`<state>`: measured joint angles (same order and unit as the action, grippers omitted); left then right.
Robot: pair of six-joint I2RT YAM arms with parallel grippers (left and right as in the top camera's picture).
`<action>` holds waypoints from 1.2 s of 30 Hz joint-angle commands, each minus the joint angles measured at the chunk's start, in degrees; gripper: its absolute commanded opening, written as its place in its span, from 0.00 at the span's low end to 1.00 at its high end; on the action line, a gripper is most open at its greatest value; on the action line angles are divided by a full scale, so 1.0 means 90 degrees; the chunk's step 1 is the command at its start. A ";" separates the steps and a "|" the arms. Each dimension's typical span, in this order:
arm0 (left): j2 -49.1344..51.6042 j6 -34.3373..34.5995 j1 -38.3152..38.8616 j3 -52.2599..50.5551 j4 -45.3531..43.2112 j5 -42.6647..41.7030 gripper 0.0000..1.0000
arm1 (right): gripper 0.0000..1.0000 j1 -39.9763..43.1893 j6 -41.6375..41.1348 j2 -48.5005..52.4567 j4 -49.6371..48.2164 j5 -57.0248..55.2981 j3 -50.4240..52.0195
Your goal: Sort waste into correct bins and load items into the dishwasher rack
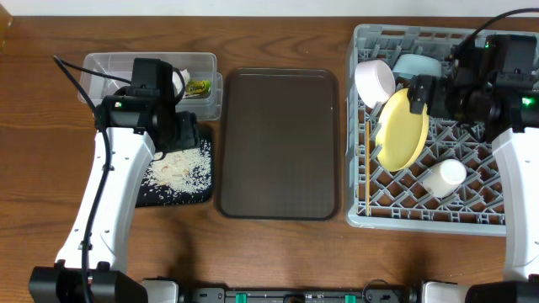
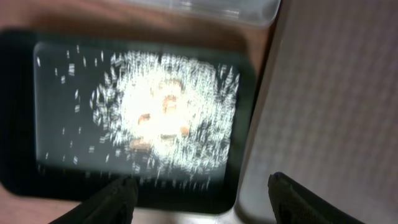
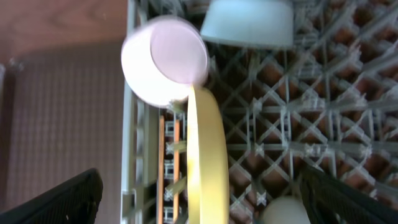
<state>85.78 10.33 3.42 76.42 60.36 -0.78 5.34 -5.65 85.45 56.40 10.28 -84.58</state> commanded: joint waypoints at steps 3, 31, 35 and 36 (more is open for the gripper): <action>-0.0219 -0.0189 -0.0007 -0.0032 0.0423 -0.0010 0.70 | 0.99 -0.0024 0.0017 -0.0119 0.0415 0.0027 0.0131; -0.3951 0.0435 -0.0007 -0.2951 -0.0954 -0.0012 0.71 | 0.99 -0.0627 -0.0559 -0.4299 -0.1962 -0.1175 0.4869; -0.3895 0.0435 -0.0007 -0.2951 -0.0954 -0.0010 0.71 | 0.99 -0.0627 -0.0559 -0.4299 -0.1960 -0.1331 0.4869; -0.3881 0.0435 -0.0007 -0.2951 -0.0954 -0.0010 0.71 | 0.99 -0.0627 -0.0559 -0.4299 -0.1953 -0.1331 0.4869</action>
<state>50.52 13.72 3.42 50.06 51.99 -1.13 0.23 -10.07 47.18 38.74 0.12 -40.99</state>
